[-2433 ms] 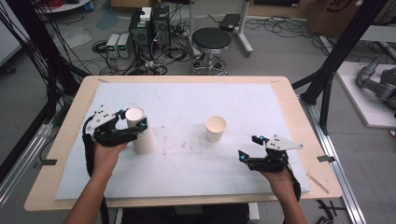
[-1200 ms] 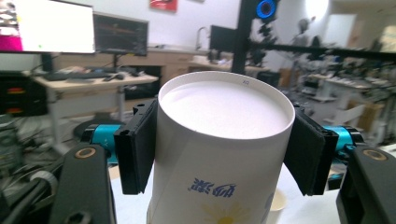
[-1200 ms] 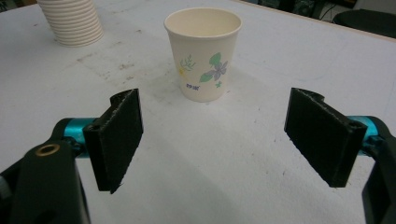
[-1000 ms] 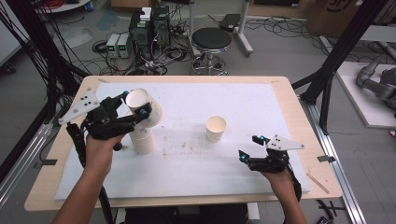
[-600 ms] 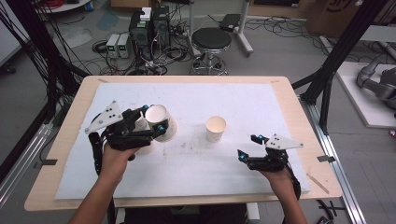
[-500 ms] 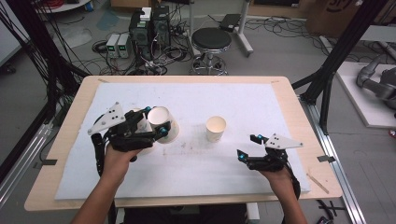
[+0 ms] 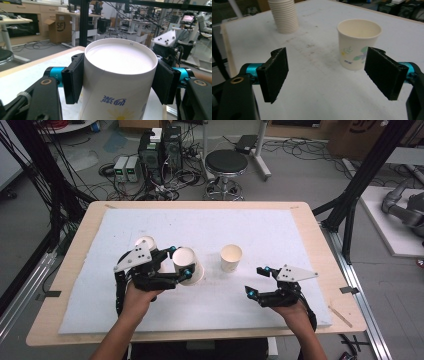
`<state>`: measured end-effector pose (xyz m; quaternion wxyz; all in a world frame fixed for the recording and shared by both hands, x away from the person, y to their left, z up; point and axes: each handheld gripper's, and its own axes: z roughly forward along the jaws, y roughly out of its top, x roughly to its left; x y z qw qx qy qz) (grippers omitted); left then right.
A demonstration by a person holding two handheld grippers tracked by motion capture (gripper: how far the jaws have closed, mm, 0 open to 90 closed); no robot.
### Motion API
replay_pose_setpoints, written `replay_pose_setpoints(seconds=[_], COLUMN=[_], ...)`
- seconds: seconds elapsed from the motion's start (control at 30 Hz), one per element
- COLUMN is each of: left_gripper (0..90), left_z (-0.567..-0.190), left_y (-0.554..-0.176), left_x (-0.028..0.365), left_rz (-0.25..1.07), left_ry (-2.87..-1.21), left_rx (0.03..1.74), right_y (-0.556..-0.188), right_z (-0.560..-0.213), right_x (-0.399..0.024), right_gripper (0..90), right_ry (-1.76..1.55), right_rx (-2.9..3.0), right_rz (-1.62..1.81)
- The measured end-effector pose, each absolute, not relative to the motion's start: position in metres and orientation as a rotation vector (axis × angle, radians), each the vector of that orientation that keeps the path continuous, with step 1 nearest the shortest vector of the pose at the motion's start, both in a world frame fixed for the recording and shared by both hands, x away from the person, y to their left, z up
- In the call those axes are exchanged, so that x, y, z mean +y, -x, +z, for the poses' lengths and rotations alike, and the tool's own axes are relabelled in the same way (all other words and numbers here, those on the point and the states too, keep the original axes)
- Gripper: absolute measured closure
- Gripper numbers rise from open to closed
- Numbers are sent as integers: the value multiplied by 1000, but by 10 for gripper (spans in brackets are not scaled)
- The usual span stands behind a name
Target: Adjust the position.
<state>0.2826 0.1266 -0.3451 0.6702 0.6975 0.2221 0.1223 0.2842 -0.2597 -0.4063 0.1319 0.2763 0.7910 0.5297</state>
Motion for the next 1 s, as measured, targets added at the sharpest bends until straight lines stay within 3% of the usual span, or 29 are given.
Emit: replay_pose_setpoints(seconds=[1.0], left_gripper=[342], left_z=[-379], left_y=[-273], left_x=[87], left_rz=[94], left_ry=[-1664], left_rx=[366], right_y=[-271], right_z=[-399], right_x=[-206], right_gripper=[202], right_ry=[-478], right_rx=[2478], right_rz=[1670])
